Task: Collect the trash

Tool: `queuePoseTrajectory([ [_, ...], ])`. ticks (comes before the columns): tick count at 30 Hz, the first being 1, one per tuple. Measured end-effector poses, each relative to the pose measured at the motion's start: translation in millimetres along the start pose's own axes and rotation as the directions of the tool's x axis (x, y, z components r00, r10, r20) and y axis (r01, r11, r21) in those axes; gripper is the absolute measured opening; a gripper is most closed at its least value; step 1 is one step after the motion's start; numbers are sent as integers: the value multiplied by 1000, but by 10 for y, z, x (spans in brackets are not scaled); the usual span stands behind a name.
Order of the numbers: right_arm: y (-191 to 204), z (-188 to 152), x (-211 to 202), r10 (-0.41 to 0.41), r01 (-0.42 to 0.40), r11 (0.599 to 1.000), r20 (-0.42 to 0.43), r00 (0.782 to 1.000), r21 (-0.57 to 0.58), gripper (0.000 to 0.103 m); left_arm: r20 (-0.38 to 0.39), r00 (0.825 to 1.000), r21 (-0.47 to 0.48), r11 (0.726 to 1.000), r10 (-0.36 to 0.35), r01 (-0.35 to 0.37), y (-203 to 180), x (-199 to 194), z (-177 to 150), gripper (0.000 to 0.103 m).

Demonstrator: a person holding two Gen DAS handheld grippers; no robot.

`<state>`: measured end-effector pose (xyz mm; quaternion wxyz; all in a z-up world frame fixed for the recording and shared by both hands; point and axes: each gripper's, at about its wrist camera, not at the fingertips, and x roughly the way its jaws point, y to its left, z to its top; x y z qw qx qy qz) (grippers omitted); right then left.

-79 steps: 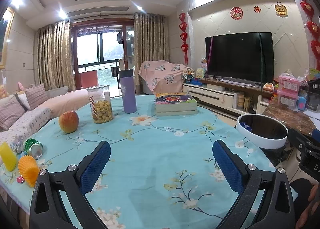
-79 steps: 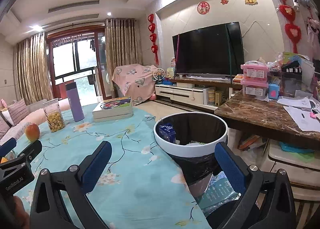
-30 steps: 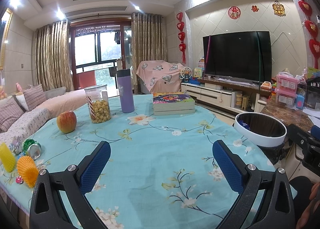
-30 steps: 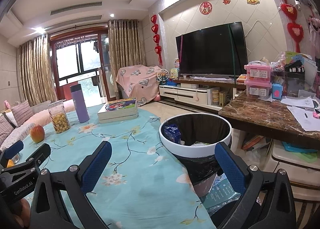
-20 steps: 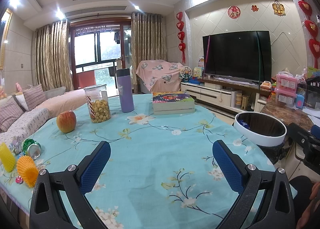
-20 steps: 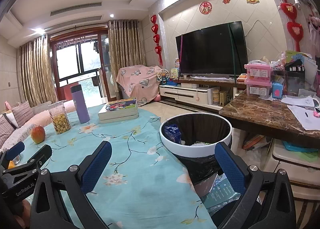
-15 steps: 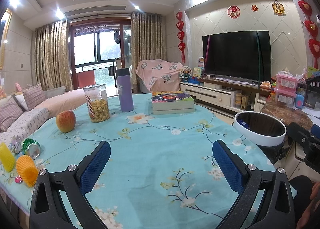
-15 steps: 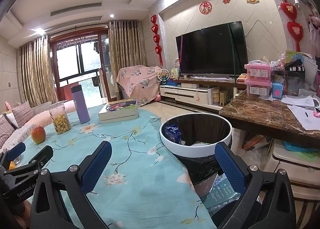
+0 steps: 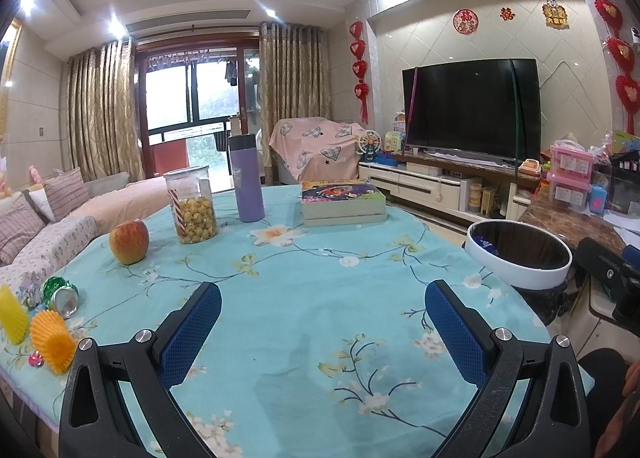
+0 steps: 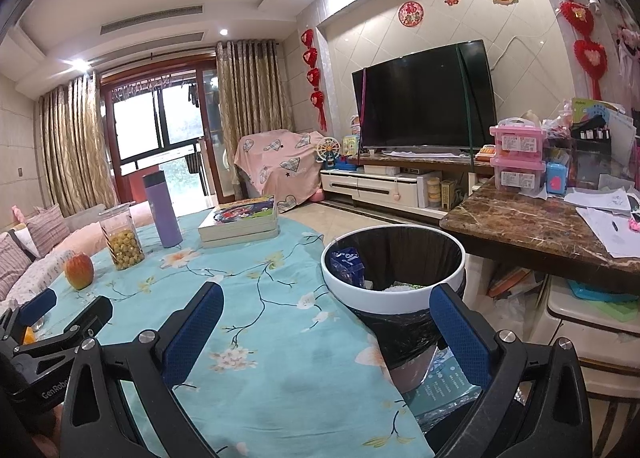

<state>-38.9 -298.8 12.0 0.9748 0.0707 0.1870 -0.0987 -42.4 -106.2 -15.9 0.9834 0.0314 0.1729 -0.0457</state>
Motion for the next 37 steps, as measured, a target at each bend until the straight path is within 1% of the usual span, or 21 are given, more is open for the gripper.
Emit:
queuePoseTrajectory([
  [12,2,0,12,7,-7,1000,-2,1000,4,103,-10,1000,2,1000,-8,8,-2,19,1,103],
  [26,-38,-25,112,23,-22,999,-33,999,29,103,-30,999,-1,999,-37,37,-3,55,34,103],
  [37,-72,-36,197,30,-27,999,-55,998,43,103,-37,998,3,999,-43,43,5,93,7,103],
])
